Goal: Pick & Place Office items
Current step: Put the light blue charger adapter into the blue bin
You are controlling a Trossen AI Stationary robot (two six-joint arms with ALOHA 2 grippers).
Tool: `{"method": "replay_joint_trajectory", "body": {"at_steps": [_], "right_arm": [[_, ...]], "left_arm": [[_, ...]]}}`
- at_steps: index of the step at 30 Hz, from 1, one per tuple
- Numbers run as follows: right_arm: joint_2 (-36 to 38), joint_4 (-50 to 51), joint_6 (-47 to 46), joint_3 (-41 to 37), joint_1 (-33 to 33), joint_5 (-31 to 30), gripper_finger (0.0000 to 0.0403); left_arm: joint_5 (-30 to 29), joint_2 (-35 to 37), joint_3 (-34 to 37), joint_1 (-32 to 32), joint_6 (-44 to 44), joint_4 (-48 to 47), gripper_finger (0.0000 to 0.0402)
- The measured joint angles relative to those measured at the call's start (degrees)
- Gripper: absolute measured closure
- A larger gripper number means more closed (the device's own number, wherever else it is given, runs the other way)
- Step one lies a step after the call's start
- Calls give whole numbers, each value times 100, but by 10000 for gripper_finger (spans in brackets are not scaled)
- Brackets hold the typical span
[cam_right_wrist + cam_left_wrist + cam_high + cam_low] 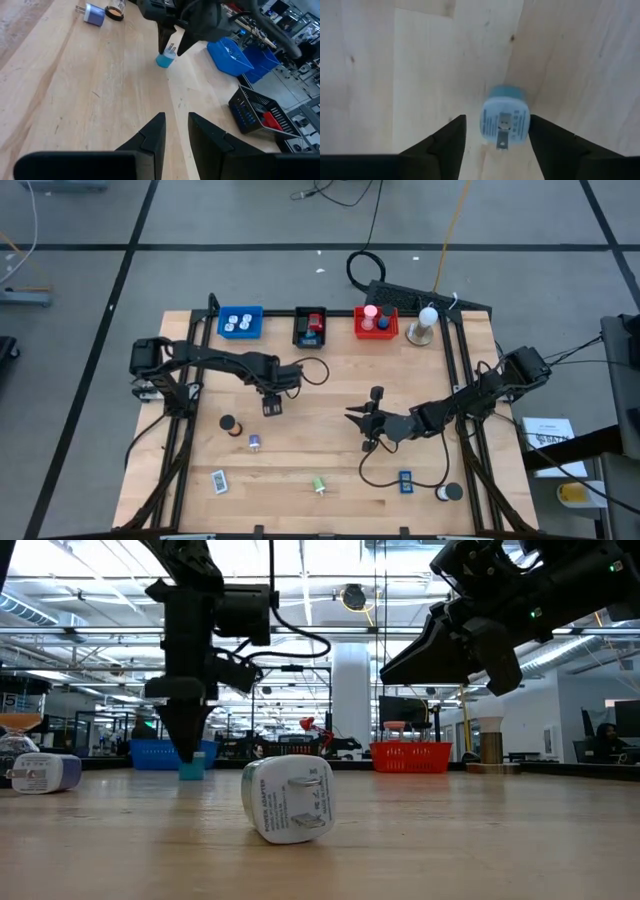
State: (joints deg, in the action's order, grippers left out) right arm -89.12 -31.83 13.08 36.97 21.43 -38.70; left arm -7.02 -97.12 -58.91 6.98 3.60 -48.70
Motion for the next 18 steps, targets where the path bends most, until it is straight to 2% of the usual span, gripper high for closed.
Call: {"method": "replay_joint_trajectory", "body": {"at_steps": [7,14,18], "right_arm": [[0,-2,0,0,0,-2,330],[0,-2,2,0,0,-7,330],[0,0,2,0,0,-7,330]], "left_arm": [[96,-2,140,0,44,367,192],[142,-2,140,2,35,352,196],[104,-2,140,2,-44,320,226]]}}
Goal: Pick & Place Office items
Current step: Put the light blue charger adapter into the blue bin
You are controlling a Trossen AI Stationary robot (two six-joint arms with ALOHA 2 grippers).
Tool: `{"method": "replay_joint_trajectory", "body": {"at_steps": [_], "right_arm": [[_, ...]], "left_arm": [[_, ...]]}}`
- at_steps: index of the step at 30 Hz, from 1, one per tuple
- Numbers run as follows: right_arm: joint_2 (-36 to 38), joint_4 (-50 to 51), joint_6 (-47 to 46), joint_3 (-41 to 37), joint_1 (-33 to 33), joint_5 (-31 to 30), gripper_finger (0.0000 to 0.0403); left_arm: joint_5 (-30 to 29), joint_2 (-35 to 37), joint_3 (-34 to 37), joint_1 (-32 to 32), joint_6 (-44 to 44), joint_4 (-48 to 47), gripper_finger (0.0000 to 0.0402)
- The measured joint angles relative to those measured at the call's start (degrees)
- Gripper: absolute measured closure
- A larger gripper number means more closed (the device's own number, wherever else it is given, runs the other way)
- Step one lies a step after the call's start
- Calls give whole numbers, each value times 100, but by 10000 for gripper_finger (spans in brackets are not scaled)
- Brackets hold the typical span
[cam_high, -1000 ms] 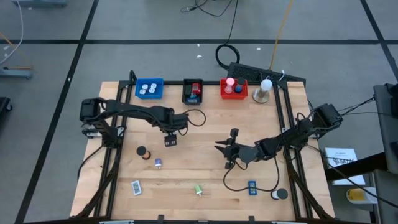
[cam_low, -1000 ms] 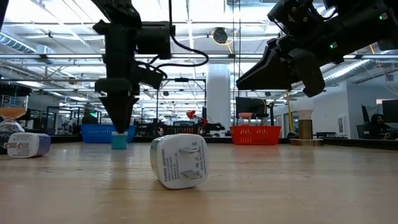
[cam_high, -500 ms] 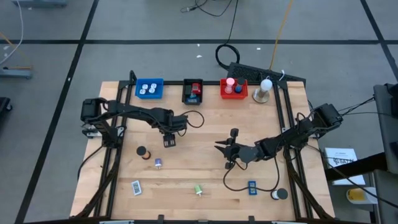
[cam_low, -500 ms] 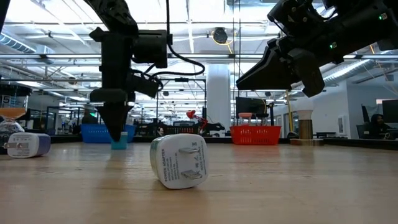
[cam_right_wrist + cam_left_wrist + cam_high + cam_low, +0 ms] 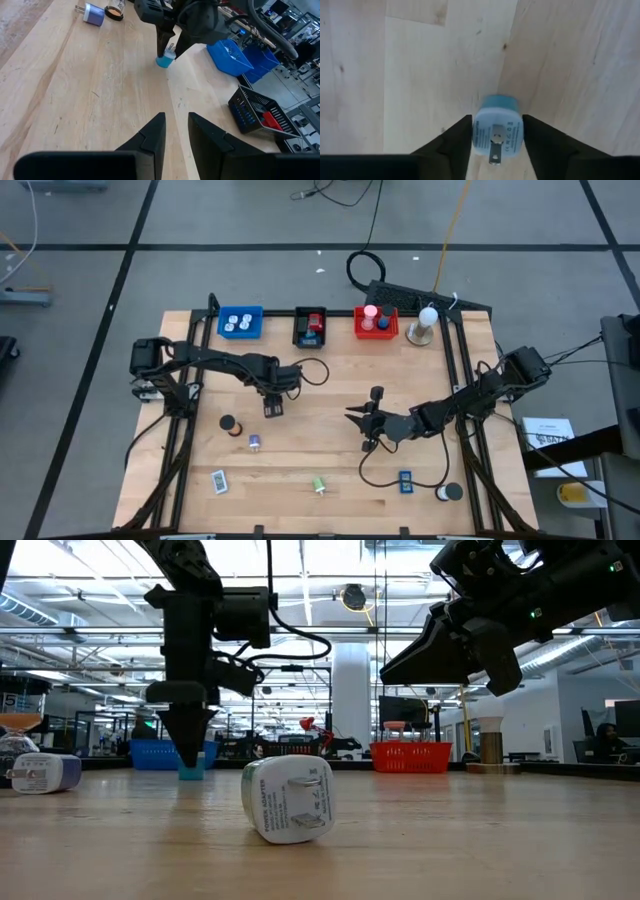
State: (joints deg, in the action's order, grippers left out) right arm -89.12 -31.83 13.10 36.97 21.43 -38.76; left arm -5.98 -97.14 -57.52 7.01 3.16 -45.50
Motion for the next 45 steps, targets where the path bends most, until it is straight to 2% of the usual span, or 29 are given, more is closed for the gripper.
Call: {"method": "replay_joint_trajectory", "body": {"at_steps": [3,7,11,15,21,25,30,33,45], "right_arm": [[0,0,0,0,0,-2,330],[0,0,5,0,-4,-4,330],[0,0,5,0,-7,-6,330],[0,0,5,0,-7,-4,330],[0,-2,5,0,-7,0,330],[0,-3,4,0,-34,3,330],[0,-2,-26,0,-92,4,330],[0,37,-41,0,-114,4,330],[0,37,-43,0,-114,9,330]], "left_arm": [[-15,7,0,7,-55,-4,264],[-144,109,-27,57,-73,-132,266],[-298,530,-246,414,80,-552,266],[-408,1195,-391,1103,455,-844,266],[-481,1835,-409,2672,962,-799,266],[-446,1652,-409,3505,765,-392,266],[117,1152,-409,4110,583,466,266],[203,839,-410,4386,557,571,266],[66,311,-409,4646,557,746,266]]}}
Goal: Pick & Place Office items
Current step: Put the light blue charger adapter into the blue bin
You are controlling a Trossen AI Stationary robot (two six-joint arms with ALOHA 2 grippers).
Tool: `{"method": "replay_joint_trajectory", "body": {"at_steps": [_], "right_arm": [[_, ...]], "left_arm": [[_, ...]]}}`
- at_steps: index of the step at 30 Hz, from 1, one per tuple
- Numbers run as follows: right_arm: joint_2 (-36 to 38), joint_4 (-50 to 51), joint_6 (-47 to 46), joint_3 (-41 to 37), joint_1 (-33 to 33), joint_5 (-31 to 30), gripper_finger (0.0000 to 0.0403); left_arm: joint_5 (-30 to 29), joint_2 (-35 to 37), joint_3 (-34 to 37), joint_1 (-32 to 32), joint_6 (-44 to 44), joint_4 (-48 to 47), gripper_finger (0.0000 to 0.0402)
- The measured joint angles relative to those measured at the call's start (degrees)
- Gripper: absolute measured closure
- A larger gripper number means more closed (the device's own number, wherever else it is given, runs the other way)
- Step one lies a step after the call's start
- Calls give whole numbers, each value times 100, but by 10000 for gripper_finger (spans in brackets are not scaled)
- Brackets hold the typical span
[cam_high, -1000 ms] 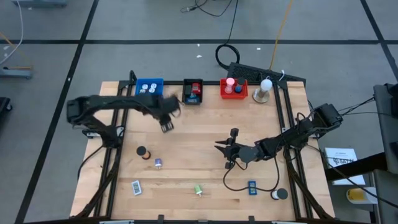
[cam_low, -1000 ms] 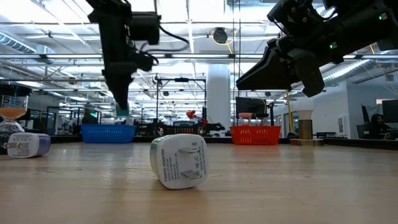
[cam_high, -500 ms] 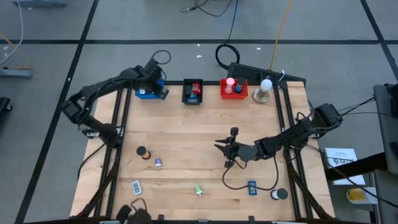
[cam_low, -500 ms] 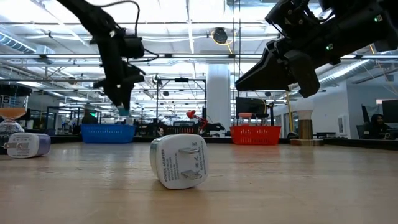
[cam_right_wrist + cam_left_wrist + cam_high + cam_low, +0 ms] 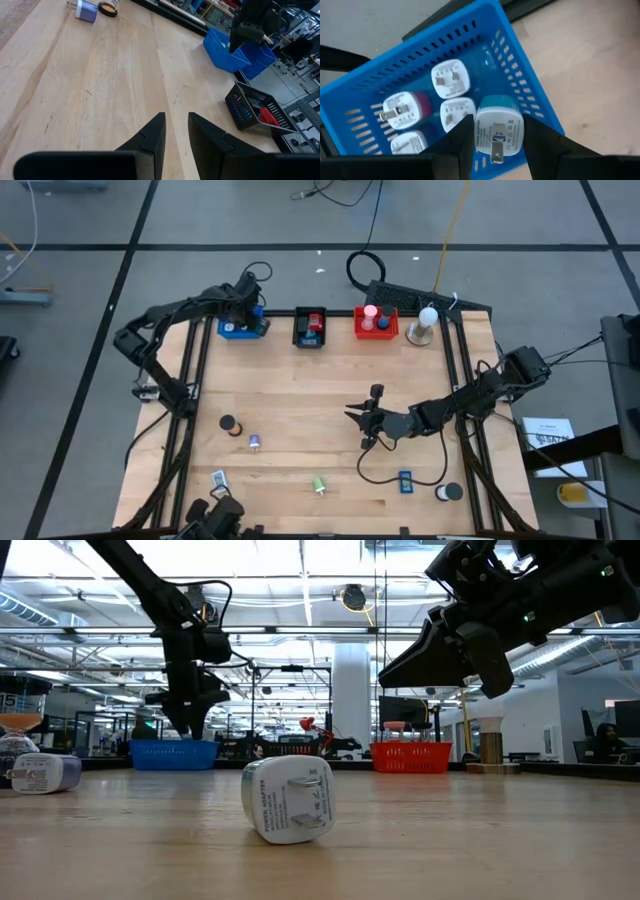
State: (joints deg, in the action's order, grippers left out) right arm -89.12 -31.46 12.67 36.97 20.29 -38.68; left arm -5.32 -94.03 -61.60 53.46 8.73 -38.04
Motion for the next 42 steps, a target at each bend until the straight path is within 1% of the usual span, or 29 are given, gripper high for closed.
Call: {"method": "replay_joint_trajectory", "body": {"at_steps": [9,14,18,27,32,42], "right_arm": [[0,0,0,0,0,0,330],[0,0,0,0,0,2,330],[0,0,0,0,0,2,330],[0,0,-1,0,0,2,330],[0,0,-1,0,0,2,330],[0,0,0,0,0,2,330]], "left_arm": [[-77,-126,0,147,44,142,266],[-309,-126,0,211,46,-130,266],[-331,-126,0,239,50,-213,266],[70,-126,0,235,146,-55,266],[79,-126,0,235,290,-79,266],[142,-126,0,230,302,-68,266]]}}
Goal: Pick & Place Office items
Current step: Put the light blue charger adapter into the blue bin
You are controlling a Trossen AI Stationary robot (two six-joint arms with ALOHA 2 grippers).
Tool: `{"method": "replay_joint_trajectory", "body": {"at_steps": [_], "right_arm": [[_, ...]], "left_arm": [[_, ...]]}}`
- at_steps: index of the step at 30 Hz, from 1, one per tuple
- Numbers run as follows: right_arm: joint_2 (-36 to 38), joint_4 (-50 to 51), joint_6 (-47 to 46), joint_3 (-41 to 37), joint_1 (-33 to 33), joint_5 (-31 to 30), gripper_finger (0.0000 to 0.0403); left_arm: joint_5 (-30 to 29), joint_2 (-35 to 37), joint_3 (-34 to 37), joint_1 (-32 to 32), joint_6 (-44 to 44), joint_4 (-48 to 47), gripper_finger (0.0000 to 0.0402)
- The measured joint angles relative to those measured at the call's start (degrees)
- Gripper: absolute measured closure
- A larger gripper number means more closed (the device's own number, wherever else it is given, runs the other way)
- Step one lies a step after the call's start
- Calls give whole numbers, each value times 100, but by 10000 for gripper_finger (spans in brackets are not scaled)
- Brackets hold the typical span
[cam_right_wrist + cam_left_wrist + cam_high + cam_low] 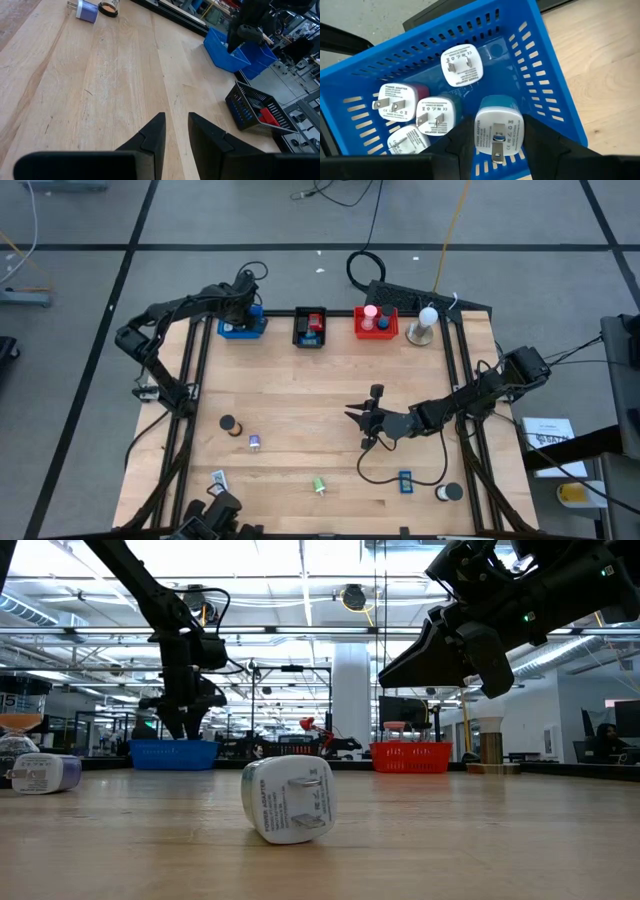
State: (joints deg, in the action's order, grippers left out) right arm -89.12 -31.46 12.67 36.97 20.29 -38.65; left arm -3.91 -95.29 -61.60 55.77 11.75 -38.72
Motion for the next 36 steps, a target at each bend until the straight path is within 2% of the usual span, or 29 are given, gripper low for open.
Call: {"method": "replay_joint_trajectory", "body": {"at_steps": [9,18,24,27,30,36], "right_arm": [[0,0,1,-1,2,1,330],[0,0,12,0,4,1,330],[2,0,13,0,4,2,330],[2,-1,17,0,4,2,330],[2,-2,17,0,4,2,330],[2,-1,20,-1,5,2,330]], "left_arm": [[-129,-564,-1,-78,-16,307,266],[-128,-550,0,-74,-97,282,264],[-220,-546,4,-79,-145,184,167],[-296,-529,5,-79,-155,184,146],[-477,-432,7,-79,-206,199,147],[-566,-118,7,-79,-258,203,175]]}}
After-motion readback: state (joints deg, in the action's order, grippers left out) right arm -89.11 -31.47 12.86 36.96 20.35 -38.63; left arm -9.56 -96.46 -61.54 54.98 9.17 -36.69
